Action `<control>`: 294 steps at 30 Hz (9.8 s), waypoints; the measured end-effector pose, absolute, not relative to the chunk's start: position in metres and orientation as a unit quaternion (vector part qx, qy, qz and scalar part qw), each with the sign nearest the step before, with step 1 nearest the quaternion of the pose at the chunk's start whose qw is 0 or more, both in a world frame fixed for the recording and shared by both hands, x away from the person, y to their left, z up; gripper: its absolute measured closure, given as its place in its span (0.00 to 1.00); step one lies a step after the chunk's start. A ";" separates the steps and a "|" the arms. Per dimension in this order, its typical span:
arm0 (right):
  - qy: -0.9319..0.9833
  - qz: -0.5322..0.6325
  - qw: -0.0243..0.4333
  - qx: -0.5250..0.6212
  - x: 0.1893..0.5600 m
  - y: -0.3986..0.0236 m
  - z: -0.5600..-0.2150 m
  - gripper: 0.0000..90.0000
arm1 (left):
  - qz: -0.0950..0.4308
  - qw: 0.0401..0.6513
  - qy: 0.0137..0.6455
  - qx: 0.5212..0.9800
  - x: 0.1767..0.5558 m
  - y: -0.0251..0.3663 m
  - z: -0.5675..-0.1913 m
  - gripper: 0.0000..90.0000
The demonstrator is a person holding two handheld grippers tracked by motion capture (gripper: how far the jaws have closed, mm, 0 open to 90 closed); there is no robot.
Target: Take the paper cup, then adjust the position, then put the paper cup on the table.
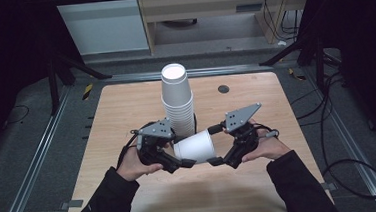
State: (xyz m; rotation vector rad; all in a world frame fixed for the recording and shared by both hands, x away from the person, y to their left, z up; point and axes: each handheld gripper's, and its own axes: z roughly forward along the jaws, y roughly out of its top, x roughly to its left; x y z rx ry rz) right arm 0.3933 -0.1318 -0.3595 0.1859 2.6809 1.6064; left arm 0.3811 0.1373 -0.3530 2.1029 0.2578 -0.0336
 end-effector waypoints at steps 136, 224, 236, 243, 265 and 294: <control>0.767 0.622 -0.042 0.150 0.381 -0.142 -0.380 0.10 | 0.010 0.571 0.072 0.818 0.375 0.126 -0.370 0.25; 0.770 0.476 0.197 0.375 0.411 -0.232 -0.347 0.12 | 0.130 0.386 0.423 0.809 0.403 0.260 -0.456 0.18; 0.788 0.364 0.232 0.439 0.430 -0.244 -0.348 0.12 | 0.139 0.361 0.448 0.806 0.407 0.271 -0.462 0.18; 0.781 0.339 0.239 0.467 0.436 -0.254 -0.348 0.12 | 0.147 0.346 0.459 0.805 0.409 0.277 -0.466 0.18; 0.786 0.234 0.194 0.538 0.465 -0.269 -0.378 0.12 | 0.163 0.335 0.483 0.793 0.410 0.288 -0.465 0.18; 0.811 0.129 0.147 0.552 0.488 -0.263 -0.421 0.12 | 0.178 0.362 0.486 0.775 0.407 0.293 -0.449 0.18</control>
